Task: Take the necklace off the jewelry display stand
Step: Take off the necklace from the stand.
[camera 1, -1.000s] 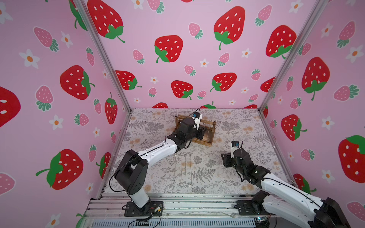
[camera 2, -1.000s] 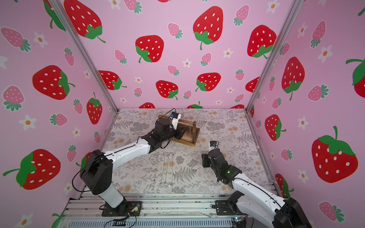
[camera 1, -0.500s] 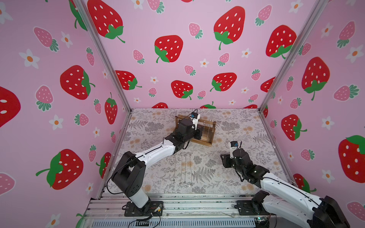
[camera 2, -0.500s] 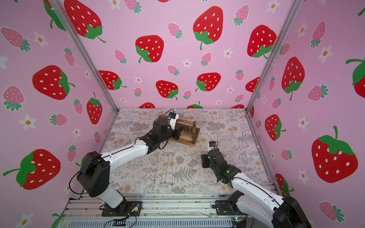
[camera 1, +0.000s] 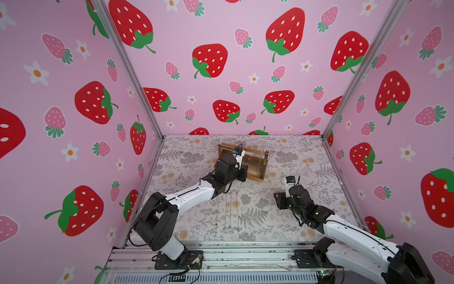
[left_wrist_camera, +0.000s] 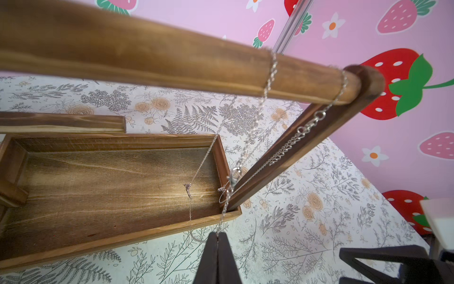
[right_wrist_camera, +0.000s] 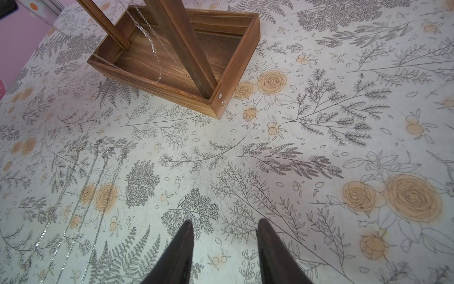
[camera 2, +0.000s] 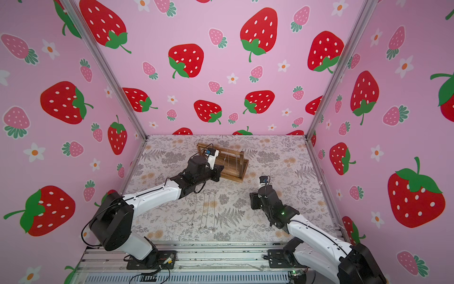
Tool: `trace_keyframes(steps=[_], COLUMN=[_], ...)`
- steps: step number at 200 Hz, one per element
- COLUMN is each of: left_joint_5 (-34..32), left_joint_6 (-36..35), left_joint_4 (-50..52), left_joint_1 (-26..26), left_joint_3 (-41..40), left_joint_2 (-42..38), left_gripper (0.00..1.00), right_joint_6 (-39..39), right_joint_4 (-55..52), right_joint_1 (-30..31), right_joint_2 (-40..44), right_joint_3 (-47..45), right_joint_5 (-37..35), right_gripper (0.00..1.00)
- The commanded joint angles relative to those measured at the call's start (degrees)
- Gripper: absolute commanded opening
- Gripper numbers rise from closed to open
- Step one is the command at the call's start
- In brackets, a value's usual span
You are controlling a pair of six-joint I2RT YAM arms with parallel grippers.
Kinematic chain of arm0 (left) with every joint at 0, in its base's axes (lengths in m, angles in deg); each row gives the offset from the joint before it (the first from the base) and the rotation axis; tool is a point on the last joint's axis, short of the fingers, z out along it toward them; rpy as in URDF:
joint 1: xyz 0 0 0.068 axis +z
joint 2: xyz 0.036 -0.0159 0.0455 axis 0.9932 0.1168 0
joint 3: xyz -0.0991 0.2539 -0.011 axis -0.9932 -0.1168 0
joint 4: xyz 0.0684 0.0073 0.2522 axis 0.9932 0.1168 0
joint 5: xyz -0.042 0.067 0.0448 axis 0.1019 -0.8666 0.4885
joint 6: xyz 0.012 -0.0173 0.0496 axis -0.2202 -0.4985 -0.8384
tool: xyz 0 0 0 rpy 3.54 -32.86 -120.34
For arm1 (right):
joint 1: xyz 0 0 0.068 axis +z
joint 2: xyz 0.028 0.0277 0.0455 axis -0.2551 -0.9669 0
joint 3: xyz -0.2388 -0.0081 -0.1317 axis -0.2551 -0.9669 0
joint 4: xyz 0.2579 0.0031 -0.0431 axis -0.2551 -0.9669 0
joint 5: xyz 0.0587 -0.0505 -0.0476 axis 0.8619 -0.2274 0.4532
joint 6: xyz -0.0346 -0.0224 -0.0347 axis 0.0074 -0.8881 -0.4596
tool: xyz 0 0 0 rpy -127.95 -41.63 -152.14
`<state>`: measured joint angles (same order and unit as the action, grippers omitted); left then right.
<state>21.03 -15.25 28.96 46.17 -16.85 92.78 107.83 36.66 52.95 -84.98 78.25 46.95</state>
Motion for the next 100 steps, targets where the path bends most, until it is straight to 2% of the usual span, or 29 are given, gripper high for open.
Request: trace_keyframes(steps=[1,16,22,41,67,100], left_joint_5=[-0.1,0.1,0.1,0.6,1.8,4.3], left_joint_6=[0.0,-0.5,-0.7,-1.4,-2.2,-2.2], left_joint_4=[-1.8,-1.6,-1.5,-1.2,0.1,0.9], left_joint_1=[0.2,0.3,0.3,0.6,1.5,2.7], left_joint_3=[0.9,1.9,2.3,3.9,6.8,10.2], left_joint_2=[-0.2,0.1,0.3,0.8,2.2,4.1], left_gripper=[0.0,0.04,0.12,0.25,0.31,0.33], right_joint_6=[0.0,0.0,0.0,0.0,0.0,0.0], right_joint_4=[0.4,0.4,0.4,0.4,0.4,0.4], right_joint_1=[-0.3,-0.3,-0.4,-0.3,-0.4,-0.4], right_joint_2=[-0.6,-0.8,-0.9,-0.9,-0.8,-0.9], right_joint_3=[1.0,1.1,1.1,1.1,1.1,1.1], right_joint_5=[0.3,0.4,0.5,0.6,0.6,0.7], right_gripper=[0.44,0.44,0.44,0.44,0.44,0.44])
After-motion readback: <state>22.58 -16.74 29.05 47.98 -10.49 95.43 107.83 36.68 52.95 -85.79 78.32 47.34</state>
